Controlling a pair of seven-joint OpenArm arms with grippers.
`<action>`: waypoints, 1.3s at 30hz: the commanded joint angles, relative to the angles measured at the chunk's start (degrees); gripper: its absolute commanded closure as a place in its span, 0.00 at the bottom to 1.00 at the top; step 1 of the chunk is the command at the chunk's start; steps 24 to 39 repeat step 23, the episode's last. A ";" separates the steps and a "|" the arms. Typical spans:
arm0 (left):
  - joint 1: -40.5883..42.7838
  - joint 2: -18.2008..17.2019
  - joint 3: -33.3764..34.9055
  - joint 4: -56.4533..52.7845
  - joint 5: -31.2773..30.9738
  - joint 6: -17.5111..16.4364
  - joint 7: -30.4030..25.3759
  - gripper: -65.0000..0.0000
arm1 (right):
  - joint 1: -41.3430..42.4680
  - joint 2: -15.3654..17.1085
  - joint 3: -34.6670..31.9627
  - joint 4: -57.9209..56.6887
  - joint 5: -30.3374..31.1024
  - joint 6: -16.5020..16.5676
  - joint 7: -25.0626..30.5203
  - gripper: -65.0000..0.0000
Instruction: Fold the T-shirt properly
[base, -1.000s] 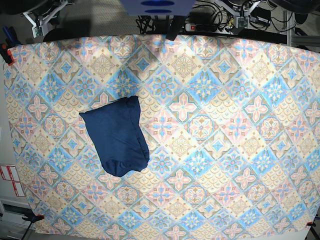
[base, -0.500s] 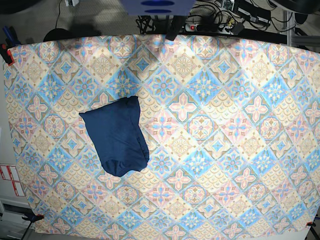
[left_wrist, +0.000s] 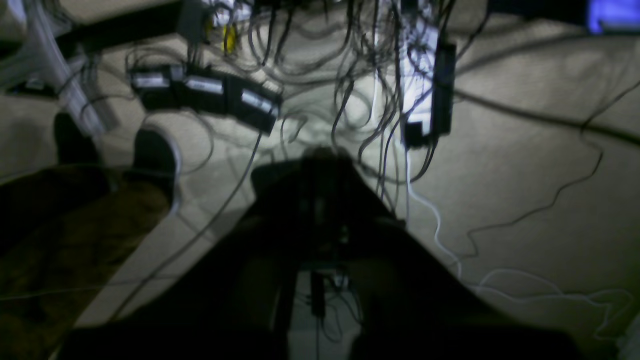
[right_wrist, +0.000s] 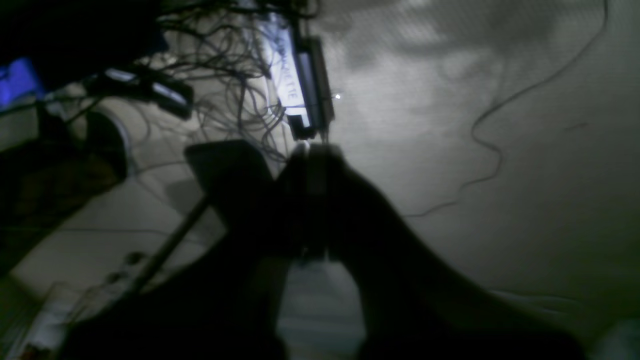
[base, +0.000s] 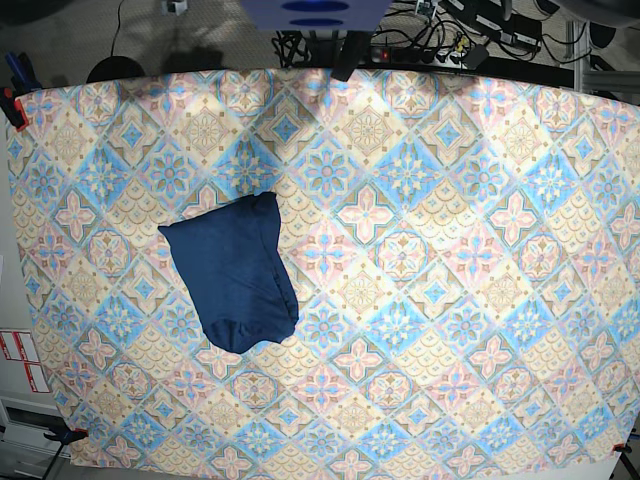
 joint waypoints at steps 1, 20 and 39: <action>-0.40 0.25 0.34 -2.72 0.16 0.14 -2.24 1.00 | -0.23 -0.21 -0.03 -1.69 -0.12 0.66 0.86 1.00; -14.82 2.36 7.29 -19.16 0.07 0.14 -10.32 1.00 | 9.00 -10.58 0.15 -7.49 0.41 -9.63 6.31 1.00; -15.17 2.45 7.29 -18.19 -0.28 0.14 -10.41 1.00 | 9.35 -10.76 0.15 -7.14 0.41 -9.63 6.39 1.00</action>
